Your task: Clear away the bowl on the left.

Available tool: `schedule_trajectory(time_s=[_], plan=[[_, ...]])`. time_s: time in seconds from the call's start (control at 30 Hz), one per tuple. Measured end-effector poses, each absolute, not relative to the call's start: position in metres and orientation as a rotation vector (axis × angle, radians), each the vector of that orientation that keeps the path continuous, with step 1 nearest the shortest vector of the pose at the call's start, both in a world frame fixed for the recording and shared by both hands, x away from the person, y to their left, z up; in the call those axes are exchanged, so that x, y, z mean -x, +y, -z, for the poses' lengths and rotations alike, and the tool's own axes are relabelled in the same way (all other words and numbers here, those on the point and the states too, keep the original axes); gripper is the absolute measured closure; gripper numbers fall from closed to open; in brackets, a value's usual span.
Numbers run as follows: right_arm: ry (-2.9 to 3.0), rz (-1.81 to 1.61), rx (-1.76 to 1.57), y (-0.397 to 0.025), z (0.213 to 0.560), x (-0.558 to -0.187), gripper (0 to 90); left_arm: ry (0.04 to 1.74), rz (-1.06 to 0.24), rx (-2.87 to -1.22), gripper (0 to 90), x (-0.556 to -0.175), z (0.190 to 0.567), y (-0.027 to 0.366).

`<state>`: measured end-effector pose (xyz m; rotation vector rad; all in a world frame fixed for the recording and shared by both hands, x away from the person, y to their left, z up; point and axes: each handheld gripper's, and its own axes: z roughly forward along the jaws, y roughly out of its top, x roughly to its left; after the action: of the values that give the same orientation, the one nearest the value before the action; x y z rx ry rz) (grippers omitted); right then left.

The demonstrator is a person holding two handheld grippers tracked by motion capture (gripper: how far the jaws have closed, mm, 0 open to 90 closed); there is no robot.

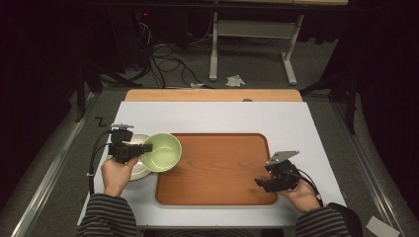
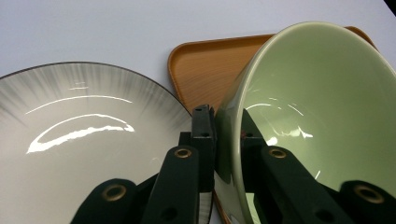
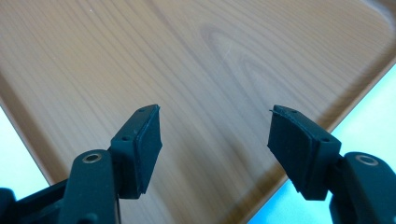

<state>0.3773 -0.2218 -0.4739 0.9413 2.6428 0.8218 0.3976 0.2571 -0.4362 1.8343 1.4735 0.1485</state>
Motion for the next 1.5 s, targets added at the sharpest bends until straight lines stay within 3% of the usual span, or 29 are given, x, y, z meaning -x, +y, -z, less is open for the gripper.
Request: schedule_trajectory(time_s=[1.5], plan=[[2.642, -0.818, -0.942, -0.222, 0.474, -0.377, 36.1, 1.332, -0.063, -1.953, 82.8, -0.406, 0.434, 0.207]])
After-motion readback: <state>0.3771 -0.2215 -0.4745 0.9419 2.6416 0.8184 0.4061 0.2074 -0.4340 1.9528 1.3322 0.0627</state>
